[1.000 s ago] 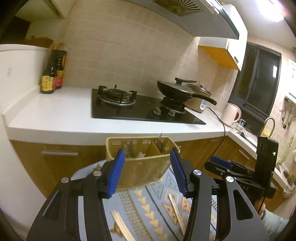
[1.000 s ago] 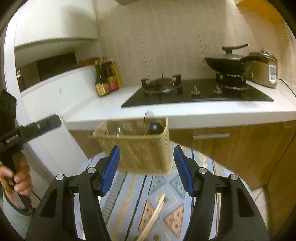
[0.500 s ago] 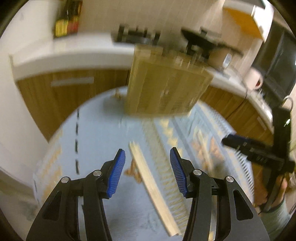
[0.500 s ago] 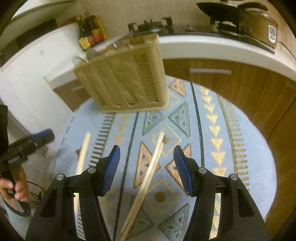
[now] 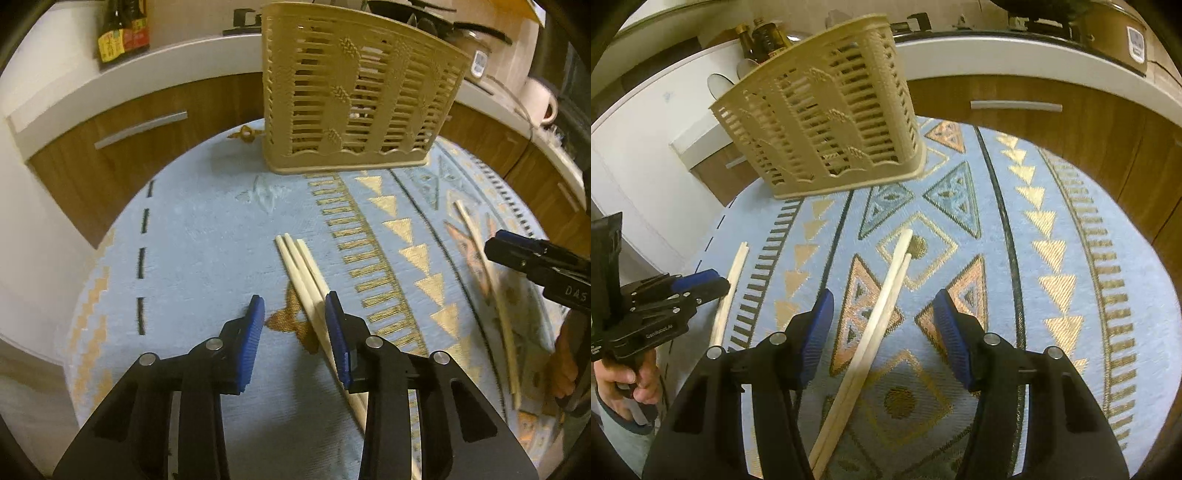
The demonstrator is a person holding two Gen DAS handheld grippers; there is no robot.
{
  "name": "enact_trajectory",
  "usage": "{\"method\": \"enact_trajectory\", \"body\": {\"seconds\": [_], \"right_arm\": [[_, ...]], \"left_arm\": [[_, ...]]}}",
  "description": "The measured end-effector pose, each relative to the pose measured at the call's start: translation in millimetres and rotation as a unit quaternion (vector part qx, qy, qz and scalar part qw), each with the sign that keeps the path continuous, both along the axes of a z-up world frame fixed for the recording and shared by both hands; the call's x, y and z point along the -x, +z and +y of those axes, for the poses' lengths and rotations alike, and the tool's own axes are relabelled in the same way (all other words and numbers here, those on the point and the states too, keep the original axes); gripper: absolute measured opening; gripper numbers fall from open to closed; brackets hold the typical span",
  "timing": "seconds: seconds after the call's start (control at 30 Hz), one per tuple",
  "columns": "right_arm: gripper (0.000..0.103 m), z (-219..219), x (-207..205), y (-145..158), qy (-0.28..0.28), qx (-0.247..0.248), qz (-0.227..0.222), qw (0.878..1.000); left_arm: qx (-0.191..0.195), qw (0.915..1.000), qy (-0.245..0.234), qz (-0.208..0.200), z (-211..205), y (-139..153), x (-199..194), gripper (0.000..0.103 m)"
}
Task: Organize utensils
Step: 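Lower the left tool toward the wooden chopsticks while the right tool lowers toward another chopstick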
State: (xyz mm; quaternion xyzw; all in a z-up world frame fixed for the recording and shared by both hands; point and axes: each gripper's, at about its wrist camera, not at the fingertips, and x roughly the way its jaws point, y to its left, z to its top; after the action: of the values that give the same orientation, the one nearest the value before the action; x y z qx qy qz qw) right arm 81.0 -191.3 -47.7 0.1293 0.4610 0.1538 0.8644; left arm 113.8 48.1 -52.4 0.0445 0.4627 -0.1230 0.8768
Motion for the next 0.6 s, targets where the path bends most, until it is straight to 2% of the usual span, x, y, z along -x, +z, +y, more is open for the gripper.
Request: {"method": "enact_trajectory", "body": {"seconds": [0.13, 0.3, 0.5, 0.6], "right_arm": [[0.053, 1, 2, 2, 0.003, 0.002, -0.012, 1.000], [0.053, 4, 1, 1, 0.005, 0.013, -0.011, 1.000], [0.053, 0, 0, -1, -0.001, -0.003, -0.007, 1.000], [0.053, -3, 1, -1, -0.002, -0.005, -0.007, 1.000]], "left_arm": [[-0.021, 0.9998, -0.002, -0.002, -1, 0, 4, 0.033], [-0.015, 0.9999, -0.002, 0.005, -8, 0, -1, 0.031], [-0.042, 0.9990, -0.011, 0.007, -14, -1, 1, 0.031], [-0.044, 0.9988, -0.016, 0.015, -15, 0, 5, 0.025]]}}
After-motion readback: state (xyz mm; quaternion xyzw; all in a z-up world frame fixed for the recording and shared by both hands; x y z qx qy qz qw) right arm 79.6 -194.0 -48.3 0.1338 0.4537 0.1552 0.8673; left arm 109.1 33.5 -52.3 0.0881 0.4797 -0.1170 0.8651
